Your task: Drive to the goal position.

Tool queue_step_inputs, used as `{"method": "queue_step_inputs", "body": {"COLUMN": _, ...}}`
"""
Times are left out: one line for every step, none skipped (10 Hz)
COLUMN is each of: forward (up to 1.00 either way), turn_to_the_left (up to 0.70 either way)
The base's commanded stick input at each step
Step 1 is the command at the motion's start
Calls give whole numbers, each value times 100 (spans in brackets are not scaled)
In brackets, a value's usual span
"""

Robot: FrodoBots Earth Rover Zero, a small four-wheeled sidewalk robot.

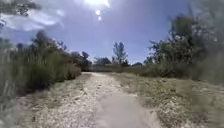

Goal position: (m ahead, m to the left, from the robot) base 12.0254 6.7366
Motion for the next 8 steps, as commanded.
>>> {"method": "queue_step_inputs", "body": {"forward": 70, "turn_to_the_left": 0}}
{"method": "queue_step_inputs", "body": {"forward": 70, "turn_to_the_left": 0}}
{"method": "queue_step_inputs", "body": {"forward": 70, "turn_to_the_left": 0}}
{"method": "queue_step_inputs", "body": {"forward": 70, "turn_to_the_left": 0}}
{"method": "queue_step_inputs", "body": {"forward": 70, "turn_to_the_left": 0}}
{"method": "queue_step_inputs", "body": {"forward": 70, "turn_to_the_left": 0}}
{"method": "queue_step_inputs", "body": {"forward": 70, "turn_to_the_left": 0}}
{"method": "queue_step_inputs", "body": {"forward": 70, "turn_to_the_left": 0}}
